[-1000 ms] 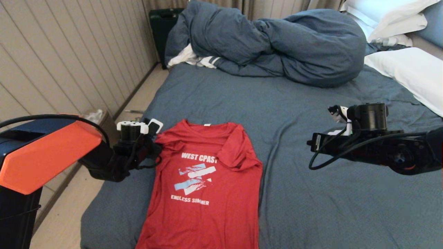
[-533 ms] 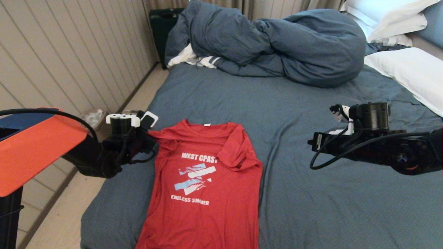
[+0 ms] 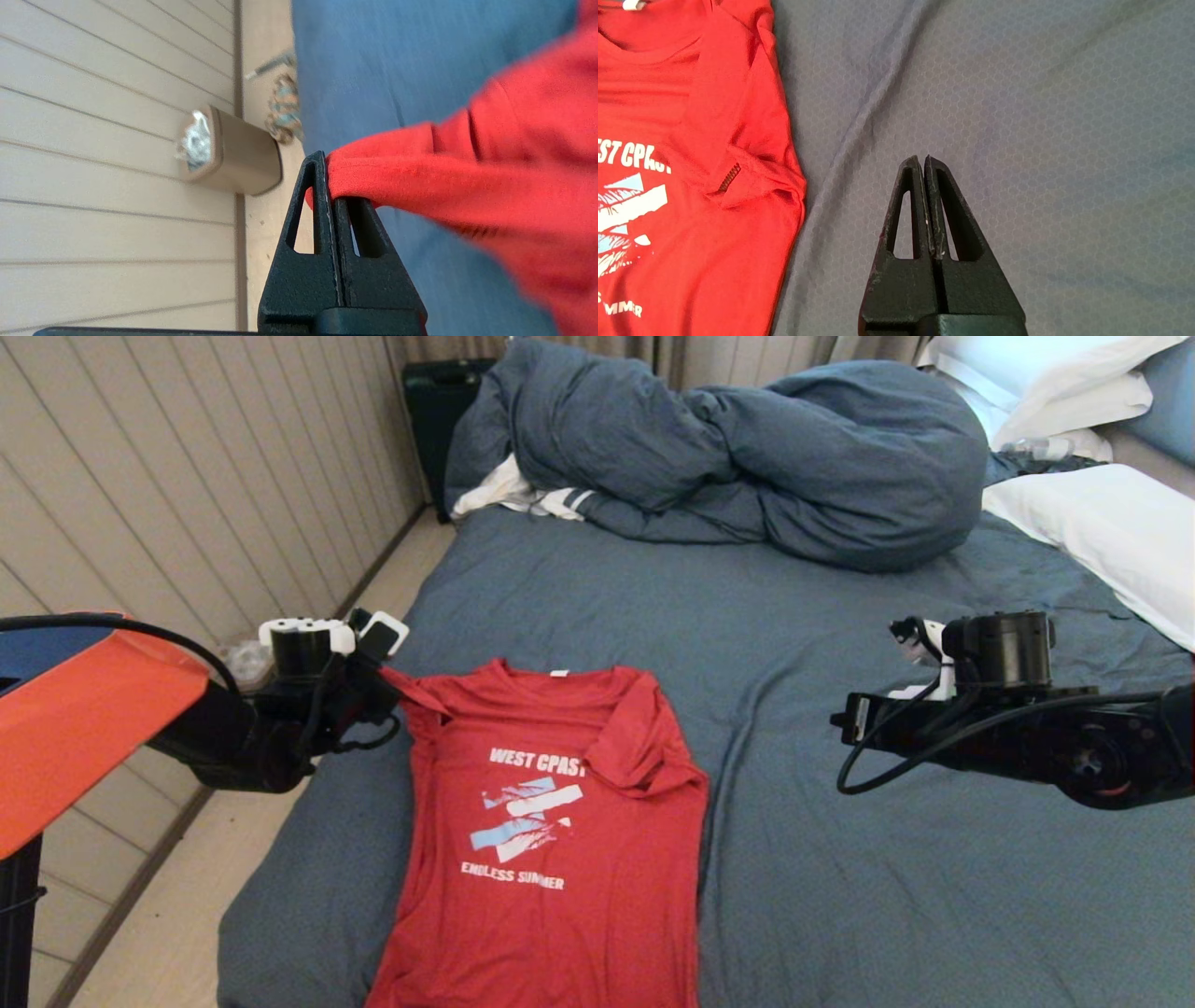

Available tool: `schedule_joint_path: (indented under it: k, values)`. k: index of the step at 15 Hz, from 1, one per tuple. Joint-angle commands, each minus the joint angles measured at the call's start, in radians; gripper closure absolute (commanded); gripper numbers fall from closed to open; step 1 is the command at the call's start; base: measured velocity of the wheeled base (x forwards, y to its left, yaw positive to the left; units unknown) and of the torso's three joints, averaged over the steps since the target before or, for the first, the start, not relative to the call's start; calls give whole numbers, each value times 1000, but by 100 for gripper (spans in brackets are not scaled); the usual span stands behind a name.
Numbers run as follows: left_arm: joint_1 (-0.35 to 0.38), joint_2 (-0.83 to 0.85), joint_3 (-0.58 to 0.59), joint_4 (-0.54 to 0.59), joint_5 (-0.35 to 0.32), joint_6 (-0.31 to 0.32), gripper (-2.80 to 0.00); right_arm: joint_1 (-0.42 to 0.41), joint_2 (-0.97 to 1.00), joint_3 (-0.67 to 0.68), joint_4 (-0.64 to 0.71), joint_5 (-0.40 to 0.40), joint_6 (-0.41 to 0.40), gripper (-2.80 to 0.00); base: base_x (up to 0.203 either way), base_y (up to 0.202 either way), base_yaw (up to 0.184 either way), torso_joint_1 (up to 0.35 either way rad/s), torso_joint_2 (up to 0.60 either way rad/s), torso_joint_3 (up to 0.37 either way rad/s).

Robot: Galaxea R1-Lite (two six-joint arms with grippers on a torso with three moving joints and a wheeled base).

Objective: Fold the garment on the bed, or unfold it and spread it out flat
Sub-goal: Fold the red T-shirt

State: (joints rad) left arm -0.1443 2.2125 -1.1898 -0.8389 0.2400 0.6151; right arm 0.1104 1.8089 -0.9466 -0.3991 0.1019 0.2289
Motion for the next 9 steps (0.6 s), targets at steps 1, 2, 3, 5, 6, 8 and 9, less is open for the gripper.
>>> schedule_joint_path:
  k: [1,2,3,5,6,8,9]
  values:
    - [2,18,-40,-4,6,4,0,2,0,0,-3,1,1,0,0,0,0,0,0,0]
    - [0,13,-51,-3,8,6,0,2,0,0,-3,1,1,0,0,0,0,0,0,0]
    - [-1,6,-47,-9,9,16,0,2,0,0,-3,1,1,0,0,0,0,0,0,0]
    - [-18,5,-41,-26,9,59,0,2,1,0,-3,1,1,0,0,0,0,0,0,0]
    - [-33,7,-36,-34,9,70,0,2,1,2,-3,1,1,0,0,0,0,0,0,0]
    - [-71,6,-17,-40,9,87,0,3,1,2,-3,1,1,0,0,0,0,0,0,0]
    - [-95,8,-13,-40,10,93,0,3,1,2,-3,1,1,0,0,0,0,0,0,0]
